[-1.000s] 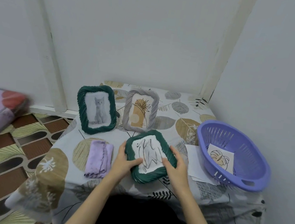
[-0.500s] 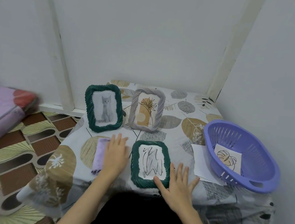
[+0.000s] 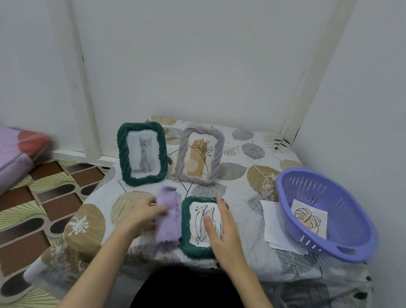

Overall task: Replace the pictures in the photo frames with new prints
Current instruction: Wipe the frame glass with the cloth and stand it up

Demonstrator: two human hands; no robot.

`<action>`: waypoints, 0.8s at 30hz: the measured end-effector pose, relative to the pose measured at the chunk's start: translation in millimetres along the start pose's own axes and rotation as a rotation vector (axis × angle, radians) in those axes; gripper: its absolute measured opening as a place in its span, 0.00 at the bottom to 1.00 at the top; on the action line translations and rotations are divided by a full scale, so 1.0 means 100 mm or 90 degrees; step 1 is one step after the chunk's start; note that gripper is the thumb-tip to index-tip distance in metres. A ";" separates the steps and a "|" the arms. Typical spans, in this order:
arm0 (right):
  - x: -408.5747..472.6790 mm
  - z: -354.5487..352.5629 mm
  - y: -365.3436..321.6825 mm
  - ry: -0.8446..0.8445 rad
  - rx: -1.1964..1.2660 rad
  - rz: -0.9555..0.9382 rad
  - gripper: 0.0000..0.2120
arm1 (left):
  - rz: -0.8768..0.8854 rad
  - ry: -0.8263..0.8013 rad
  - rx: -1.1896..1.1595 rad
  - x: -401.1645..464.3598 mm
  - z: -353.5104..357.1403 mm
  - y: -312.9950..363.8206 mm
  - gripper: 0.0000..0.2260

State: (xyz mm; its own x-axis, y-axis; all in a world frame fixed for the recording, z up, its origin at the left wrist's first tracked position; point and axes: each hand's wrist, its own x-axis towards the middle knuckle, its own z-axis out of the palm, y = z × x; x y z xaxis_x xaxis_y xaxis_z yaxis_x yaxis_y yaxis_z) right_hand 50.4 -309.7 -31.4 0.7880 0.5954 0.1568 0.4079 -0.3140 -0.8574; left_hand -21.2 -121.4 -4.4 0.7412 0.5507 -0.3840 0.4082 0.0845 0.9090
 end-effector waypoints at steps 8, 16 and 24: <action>0.30 0.09 -0.34 0.049 0.369 0.126 0.24 | 0.069 -0.283 -0.267 -0.12 0.41 0.20 0.18; 0.24 -0.08 0.32 -0.075 -0.578 -0.011 0.33 | 0.320 0.028 0.436 0.37 0.34 -0.32 0.19; 0.71 0.21 0.32 -0.088 -0.604 0.002 0.29 | 0.244 -0.100 0.705 0.50 0.24 -0.41 0.31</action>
State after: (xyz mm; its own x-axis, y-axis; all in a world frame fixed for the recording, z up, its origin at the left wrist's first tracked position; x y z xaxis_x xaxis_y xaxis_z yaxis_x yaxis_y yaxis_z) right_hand 109.9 -261.7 -58.0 0.7531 0.6565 0.0443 0.6573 -0.7477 -0.0938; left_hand 12.1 -116.9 -64.5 0.9415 0.2694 -0.2026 0.3276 -0.8724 0.3626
